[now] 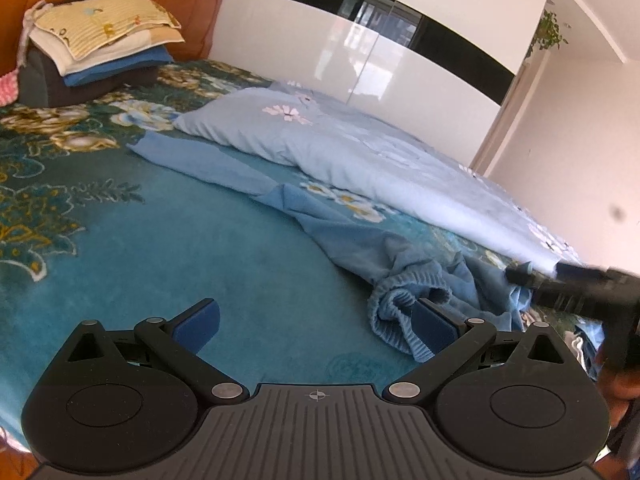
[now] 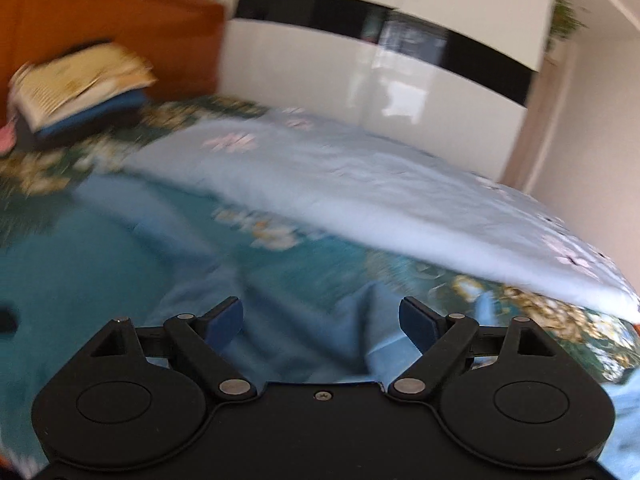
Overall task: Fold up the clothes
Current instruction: 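Grasp the garment's ribbed waistband with the right gripper, then pull the waistband with the right gripper to straighten the garment, then grasp the waistband with the left gripper beside the right gripper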
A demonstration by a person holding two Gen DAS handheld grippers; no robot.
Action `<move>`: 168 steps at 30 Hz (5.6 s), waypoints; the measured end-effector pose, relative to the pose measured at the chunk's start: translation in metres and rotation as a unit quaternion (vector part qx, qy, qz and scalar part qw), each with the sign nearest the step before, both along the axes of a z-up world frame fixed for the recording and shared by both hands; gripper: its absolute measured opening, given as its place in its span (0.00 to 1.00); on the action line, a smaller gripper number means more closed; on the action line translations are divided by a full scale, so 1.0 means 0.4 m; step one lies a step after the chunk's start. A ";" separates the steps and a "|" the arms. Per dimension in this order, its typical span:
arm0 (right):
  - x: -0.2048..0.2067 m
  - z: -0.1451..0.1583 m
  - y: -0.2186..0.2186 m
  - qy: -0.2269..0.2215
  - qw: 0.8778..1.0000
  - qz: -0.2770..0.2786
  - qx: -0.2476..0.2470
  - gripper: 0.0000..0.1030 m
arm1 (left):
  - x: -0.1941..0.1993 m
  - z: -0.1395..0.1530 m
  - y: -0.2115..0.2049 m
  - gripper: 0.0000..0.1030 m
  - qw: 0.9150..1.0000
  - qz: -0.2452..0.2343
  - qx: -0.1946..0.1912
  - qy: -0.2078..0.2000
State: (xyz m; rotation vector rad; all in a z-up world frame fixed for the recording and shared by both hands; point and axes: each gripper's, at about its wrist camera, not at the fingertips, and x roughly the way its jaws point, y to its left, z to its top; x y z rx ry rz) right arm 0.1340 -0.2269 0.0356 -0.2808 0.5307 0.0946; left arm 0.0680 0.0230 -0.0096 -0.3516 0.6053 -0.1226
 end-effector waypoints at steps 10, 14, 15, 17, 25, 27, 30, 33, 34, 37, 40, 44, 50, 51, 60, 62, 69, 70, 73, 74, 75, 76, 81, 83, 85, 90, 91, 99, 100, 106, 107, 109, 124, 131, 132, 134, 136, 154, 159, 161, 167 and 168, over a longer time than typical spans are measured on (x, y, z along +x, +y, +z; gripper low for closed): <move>-0.014 -0.117 0.112 0.054 0.997 0.053 0.005 0.81 | 0.017 -0.026 0.000 1.00 1.000 -0.002 0.005 0.016; -0.007 -0.145 0.135 0.069 0.996 0.061 0.015 0.81 | 0.022 -0.035 0.004 1.00 1.000 0.000 0.006 0.022; -0.004 -0.152 0.140 0.071 0.995 0.062 0.017 0.81 | 0.023 -0.037 0.006 1.00 1.000 0.001 0.006 0.023; 0.002 -0.166 0.152 0.080 0.995 0.065 0.018 0.81 | 0.027 -0.043 0.008 1.00 1.000 0.002 0.003 0.026; 0.028 -0.213 0.176 0.092 0.994 0.052 -0.013 0.66 | 0.030 -0.058 0.013 1.00 0.999 0.000 0.000 0.033; 0.033 -0.218 0.173 0.092 0.995 0.040 -0.018 0.56 | 0.031 -0.062 0.017 1.00 0.999 0.002 -0.003 0.036; 0.039 -0.213 0.151 0.094 0.995 0.028 0.002 0.48 | 0.032 -0.065 0.024 1.00 0.999 0.005 -0.006 0.038; 0.047 -0.195 0.123 0.094 0.995 0.013 0.039 0.24 | 0.031 -0.066 0.027 1.00 0.999 0.005 -0.008 0.040; 0.050 -0.188 0.112 0.097 0.994 0.008 0.055 0.22 | 0.031 -0.066 0.028 1.00 0.999 0.006 -0.010 0.040; 0.057 -0.165 0.079 0.106 0.989 -0.008 0.103 0.18 | 0.030 -0.065 0.032 1.00 0.999 0.006 -0.011 0.040; 0.046 -0.132 0.049 0.099 0.985 -0.009 0.140 0.14 | 0.028 -0.061 0.036 1.00 0.999 0.009 -0.012 0.038; -0.003 -0.066 0.034 0.073 0.983 0.030 0.168 0.12 | 0.023 -0.052 0.039 1.00 0.999 0.012 -0.017 0.035; -0.083 0.015 0.019 0.066 0.969 0.106 0.215 0.11 | 0.014 -0.037 0.034 1.00 0.999 0.007 -0.016 0.027; -0.095 0.022 0.018 0.068 0.966 0.118 0.219 0.11 | 0.013 -0.035 0.034 1.00 1.000 0.007 -0.016 0.026; -0.139 -0.003 0.006 0.108 0.961 0.147 0.207 0.11 | 0.018 -0.042 0.033 1.00 0.999 0.007 -0.017 0.030; -0.116 -0.028 -0.008 0.122 0.964 0.118 0.206 0.11 | 0.021 -0.045 0.032 1.00 0.999 0.006 -0.015 0.031; -0.037 -0.090 -0.049 0.128 0.974 0.032 0.185 0.10 | 0.029 -0.062 0.033 1.00 0.999 0.005 -0.013 0.040; -0.024 -0.096 -0.059 0.125 0.975 0.019 0.181 0.10 | 0.029 -0.066 0.032 1.00 0.999 0.005 -0.012 0.042; 0.014 -0.108 -0.097 0.116 0.975 -0.022 0.186 0.10 | 0.033 -0.073 0.031 1.00 0.999 0.005 -0.011 0.047; 0.026 -0.112 -0.110 0.111 0.975 -0.036 0.188 0.10 | 0.033 -0.074 0.030 1.00 0.999 0.005 -0.010 0.048; 0.038 -0.116 -0.123 0.108 0.975 -0.049 0.188 0.10 | 0.034 -0.075 0.029 1.00 0.999 0.004 -0.009 0.049; 0.048 -0.124 -0.131 0.107 0.975 -0.061 0.183 0.10 | 0.034 -0.075 0.027 1.00 0.999 0.003 -0.008 0.049; 0.077 -0.191 -0.155 0.138 0.973 -0.100 0.159 0.13 | 0.031 -0.075 0.022 1.00 0.999 0.000 -0.004 0.050; 0.075 -0.194 -0.164 0.135 0.971 -0.107 0.167 0.17 | 0.032 -0.077 0.020 1.00 0.999 0.000 -0.003 0.053; 0.070 -0.187 -0.172 0.132 0.969 -0.107 0.177 0.17 | 0.034 -0.078 0.015 1.00 0.998 -0.002 0.000 0.055; 0.039 -0.146 -0.191 0.113 0.971 -0.102 0.183 0.23 | 0.032 -0.074 0.002 1.00 0.999 -0.008 0.005 0.052; 0.034 -0.136 -0.198 0.109 0.971 -0.103 0.189 0.27 | 0.032 -0.073 -0.001 1.00 0.999 -0.009 0.006 0.052; -0.053 -0.111 -0.210 0.109 0.959 -0.079 0.248 0.31 | 0.035 -0.073 -0.014 1.00 0.998 -0.014 0.009 0.053; -0.062 -0.116 -0.200 0.113 0.960 -0.073 0.245 0.33 | 0.035 -0.073 -0.017 1.00 0.998 -0.016 0.011 0.054; -0.083 -0.135 -0.156 0.124 0.959 -0.051 0.250 0.35 | 0.038 -0.077 -0.021 1.00 0.998 -0.021 0.013 0.055; -0.085 -0.132 -0.152 0.122 0.958 -0.048 0.254 0.35 | 0.039 -0.078 -0.020 1.00 0.998 -0.019 0.011 0.055; -0.091 -0.125 -0.142 0.116 0.961 -0.044 0.249 0.41 | 0.041 -0.081 -0.017 1.00 0.998 -0.017 0.009 0.057; -0.048 -0.178 -0.074 0.122 0.974 -0.071 0.179 0.33 | 0.050 -0.101 -0.013 1.00 0.997 -0.019 0.006 0.070; -0.041 -0.172 -0.133 0.125 0.960 -0.098 0.229 0.11 | 0.049 -0.102 -0.009 1.00 0.997 -0.019 0.001 0.070; -0.043 -0.161 -0.138 0.118 0.960 -0.098 0.233 0.10 | 0.049 -0.101 -0.008 1.00 0.997 -0.019 0.001 0.070; -0.050 -0.131 -0.146 0.102 0.960 -0.092 0.243 0.10 | 0.047 -0.097 -0.006 1.00 0.998 -0.020 0.000 0.067; -0.058 -0.089 -0.142 0.088 0.961 -0.064 0.253 0.10 | 0.043 -0.088 -0.004 1.00 0.998 -0.019 -0.001 0.061; -0.218 -0.069 -0.177 0.139 0.948 0.131 0.256 0.10 | 0.038 -0.035 0.000 1.00 0.999 -0.036 0.003 0.030; -0.219 -0.096 -0.223 0.140 0.947 0.105 0.269 0.11 | 0.065 -0.001 -0.056 1.00 0.992 -0.124 0.021 0.001; -0.220 -0.102 -0.224 0.140 0.947 0.111 0.268 0.11 | 0.084 0.011 -0.080 1.00 0.987 -0.160 0.016 0.000; -0.231 -0.129 -0.207 0.150 0.943 0.124 0.270 0.12 | 0.161 0.035 -0.168 0.99 0.980 -0.196 0.022 0.021; -0.233 -0.134 -0.209 0.151 0.942 0.123 0.272 0.12 | 0.167 0.033 -0.189 0.92 0.979 -0.199 0.034 0.025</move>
